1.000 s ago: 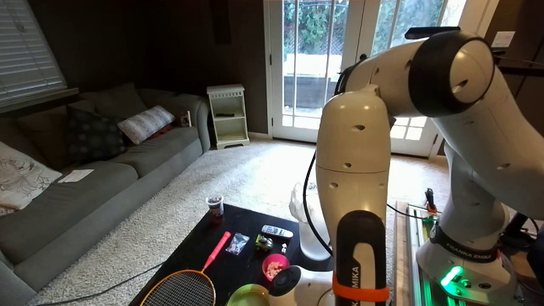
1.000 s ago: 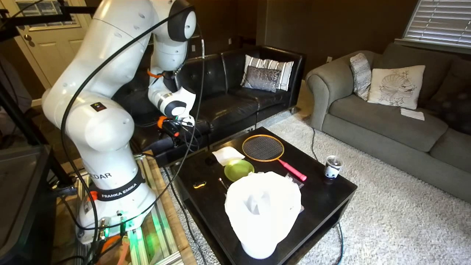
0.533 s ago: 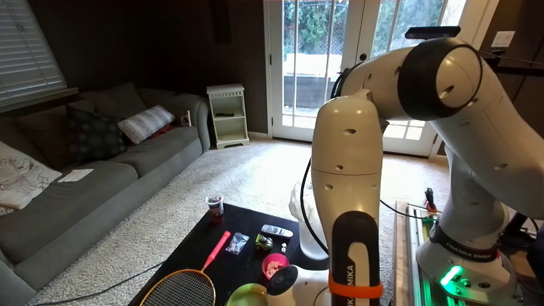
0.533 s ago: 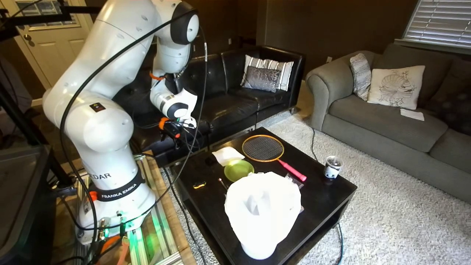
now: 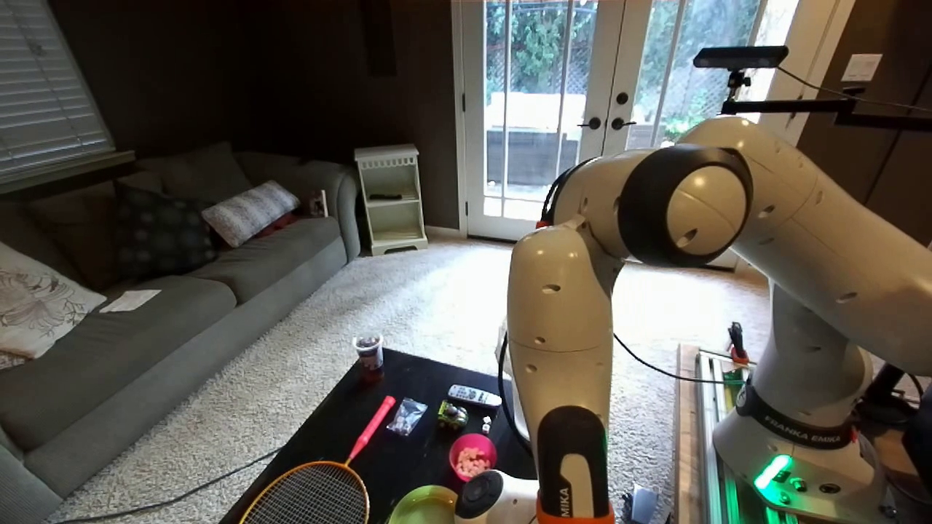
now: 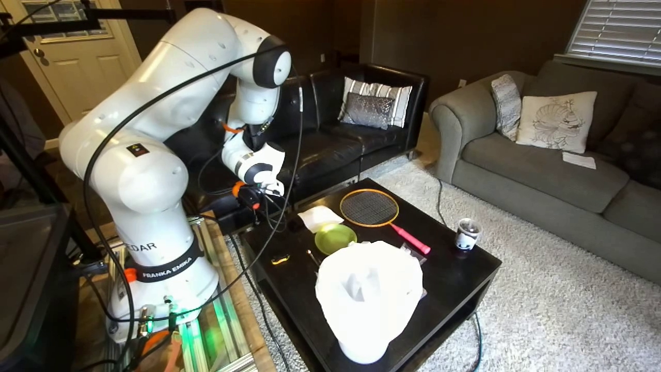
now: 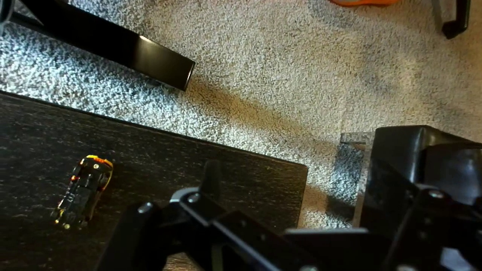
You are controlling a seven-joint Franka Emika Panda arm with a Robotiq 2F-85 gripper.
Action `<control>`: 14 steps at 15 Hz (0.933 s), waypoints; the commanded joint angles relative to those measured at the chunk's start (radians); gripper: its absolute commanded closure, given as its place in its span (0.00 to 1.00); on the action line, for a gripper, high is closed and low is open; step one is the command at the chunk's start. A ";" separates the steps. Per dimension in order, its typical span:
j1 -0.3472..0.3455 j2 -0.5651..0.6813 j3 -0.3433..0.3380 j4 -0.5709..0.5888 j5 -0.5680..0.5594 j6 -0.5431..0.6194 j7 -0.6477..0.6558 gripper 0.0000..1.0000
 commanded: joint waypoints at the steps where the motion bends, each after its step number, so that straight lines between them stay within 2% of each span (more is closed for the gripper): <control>1: 0.024 0.096 -0.048 0.111 -0.066 -0.007 0.060 0.00; 6: 0.106 0.157 -0.164 0.227 -0.132 -0.086 0.128 0.00; 8: 0.111 0.180 -0.184 0.264 -0.157 -0.123 0.135 0.00; 10: 0.109 0.195 -0.194 0.295 -0.176 -0.156 0.134 0.00; 11: 0.083 0.200 -0.175 0.303 -0.184 -0.179 0.108 0.00; 12: 0.077 0.176 -0.171 0.257 -0.178 -0.131 0.118 0.00; 14: 0.073 0.186 -0.171 0.277 -0.185 -0.151 0.117 0.00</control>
